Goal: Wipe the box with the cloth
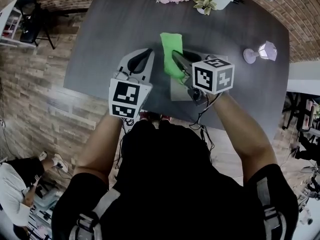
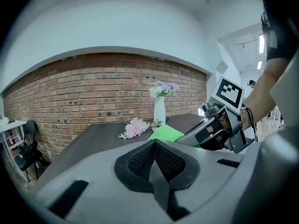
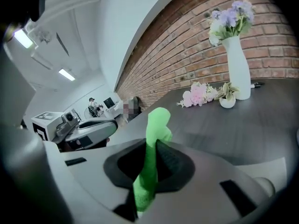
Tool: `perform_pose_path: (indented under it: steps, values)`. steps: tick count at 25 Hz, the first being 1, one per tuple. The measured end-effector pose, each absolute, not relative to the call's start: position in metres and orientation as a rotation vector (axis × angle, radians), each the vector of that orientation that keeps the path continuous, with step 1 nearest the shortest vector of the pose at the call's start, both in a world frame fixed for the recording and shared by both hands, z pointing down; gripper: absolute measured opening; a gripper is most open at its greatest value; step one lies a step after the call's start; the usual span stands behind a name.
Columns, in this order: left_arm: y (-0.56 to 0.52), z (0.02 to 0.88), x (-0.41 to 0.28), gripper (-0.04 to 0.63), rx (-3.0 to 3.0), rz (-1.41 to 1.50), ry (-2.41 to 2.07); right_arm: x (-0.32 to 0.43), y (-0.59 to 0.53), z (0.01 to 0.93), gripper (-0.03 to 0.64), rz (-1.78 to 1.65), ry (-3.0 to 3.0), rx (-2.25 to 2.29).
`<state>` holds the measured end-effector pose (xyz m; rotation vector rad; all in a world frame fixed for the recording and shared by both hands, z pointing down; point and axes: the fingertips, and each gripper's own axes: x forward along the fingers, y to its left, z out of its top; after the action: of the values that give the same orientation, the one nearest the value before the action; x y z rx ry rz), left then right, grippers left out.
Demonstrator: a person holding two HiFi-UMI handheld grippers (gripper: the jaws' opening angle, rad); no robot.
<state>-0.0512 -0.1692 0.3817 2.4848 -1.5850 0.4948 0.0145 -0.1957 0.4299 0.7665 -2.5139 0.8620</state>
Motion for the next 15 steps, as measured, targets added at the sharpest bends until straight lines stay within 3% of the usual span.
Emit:
perform_pose_path:
  steps: [15]
  values:
    - [-0.191,0.402,-0.035,0.009,2.553,0.501,-1.419,0.062,-0.214,0.458,0.038,0.842,-2.392,0.927]
